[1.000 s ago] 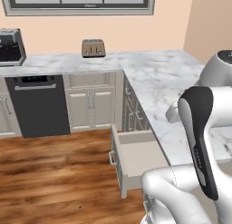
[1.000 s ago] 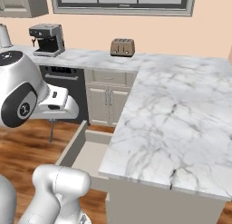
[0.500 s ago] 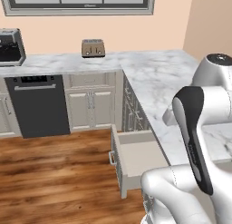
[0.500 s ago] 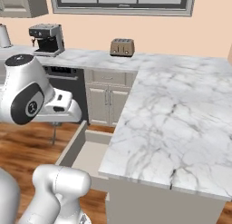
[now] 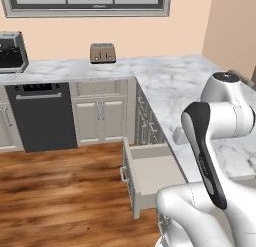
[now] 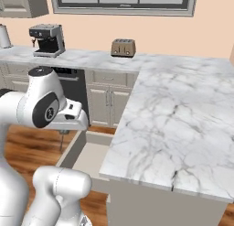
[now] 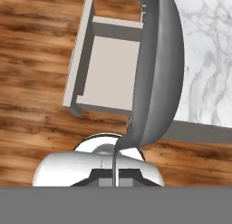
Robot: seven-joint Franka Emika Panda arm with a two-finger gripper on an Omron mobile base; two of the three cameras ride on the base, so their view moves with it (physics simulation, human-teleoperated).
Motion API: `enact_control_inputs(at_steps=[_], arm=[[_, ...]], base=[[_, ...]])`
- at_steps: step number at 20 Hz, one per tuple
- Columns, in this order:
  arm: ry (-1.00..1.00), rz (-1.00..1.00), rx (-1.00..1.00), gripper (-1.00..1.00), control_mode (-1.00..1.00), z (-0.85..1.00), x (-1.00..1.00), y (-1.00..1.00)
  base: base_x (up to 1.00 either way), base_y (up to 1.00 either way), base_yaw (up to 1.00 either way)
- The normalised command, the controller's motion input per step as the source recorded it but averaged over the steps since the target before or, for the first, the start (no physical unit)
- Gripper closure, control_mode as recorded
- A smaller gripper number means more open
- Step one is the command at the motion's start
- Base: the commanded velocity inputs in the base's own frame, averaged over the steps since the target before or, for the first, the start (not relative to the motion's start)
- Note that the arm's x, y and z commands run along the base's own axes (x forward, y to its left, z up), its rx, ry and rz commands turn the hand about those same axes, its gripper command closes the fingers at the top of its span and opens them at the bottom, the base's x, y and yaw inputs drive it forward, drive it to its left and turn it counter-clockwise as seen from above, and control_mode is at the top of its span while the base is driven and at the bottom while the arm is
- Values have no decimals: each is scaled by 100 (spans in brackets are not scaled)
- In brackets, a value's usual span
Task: Organize the utensils by type. Pick up the wooden spoons from the counter and place them in the open cabinet. Then pick up the metallic utensils from the counter and place them in the open drawer.
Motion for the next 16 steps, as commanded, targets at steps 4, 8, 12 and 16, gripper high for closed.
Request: enact_control_inputs(at_steps=[4, 8, 12, 16], arm=[[0, 0, 4, 100, -100, -58, 25, 0], [0, 0, 2, 100, -100, -53, 27, 0], [0, 0, 0, 100, -100, -35, 44, 0], [0, 0, 0, 100, -100, -32, 35, 0]], base=[[0, 0, 0], [0, 0, 0], [0, 0, 0], [0, 0, 0]])
